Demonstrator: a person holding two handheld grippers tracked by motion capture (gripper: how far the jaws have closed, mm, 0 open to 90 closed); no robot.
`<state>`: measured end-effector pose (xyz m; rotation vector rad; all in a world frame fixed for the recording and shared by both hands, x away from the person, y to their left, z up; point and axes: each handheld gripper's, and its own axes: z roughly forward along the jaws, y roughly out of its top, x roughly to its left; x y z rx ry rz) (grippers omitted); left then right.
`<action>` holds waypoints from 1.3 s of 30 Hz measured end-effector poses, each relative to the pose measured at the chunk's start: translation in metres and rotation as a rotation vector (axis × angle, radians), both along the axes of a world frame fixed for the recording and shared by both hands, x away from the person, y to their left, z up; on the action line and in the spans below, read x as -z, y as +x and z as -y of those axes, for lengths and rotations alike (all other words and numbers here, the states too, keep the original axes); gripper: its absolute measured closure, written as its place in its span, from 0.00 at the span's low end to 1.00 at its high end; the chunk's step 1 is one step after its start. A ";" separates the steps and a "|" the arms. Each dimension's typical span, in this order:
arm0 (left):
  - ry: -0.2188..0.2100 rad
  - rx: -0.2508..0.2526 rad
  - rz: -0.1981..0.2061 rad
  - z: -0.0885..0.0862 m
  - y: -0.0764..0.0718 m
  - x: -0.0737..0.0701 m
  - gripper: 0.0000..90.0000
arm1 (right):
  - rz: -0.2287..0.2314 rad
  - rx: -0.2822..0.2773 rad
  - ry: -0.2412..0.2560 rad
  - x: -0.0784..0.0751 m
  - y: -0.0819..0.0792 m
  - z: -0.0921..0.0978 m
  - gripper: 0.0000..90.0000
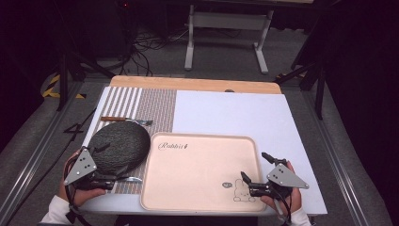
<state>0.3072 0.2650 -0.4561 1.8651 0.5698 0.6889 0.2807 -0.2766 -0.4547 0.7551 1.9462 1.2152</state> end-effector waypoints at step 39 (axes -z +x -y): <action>0.196 -0.034 -0.178 -0.051 0.085 -0.035 0.17 | -0.031 0.001 -0.032 0.005 0.003 -0.006 0.08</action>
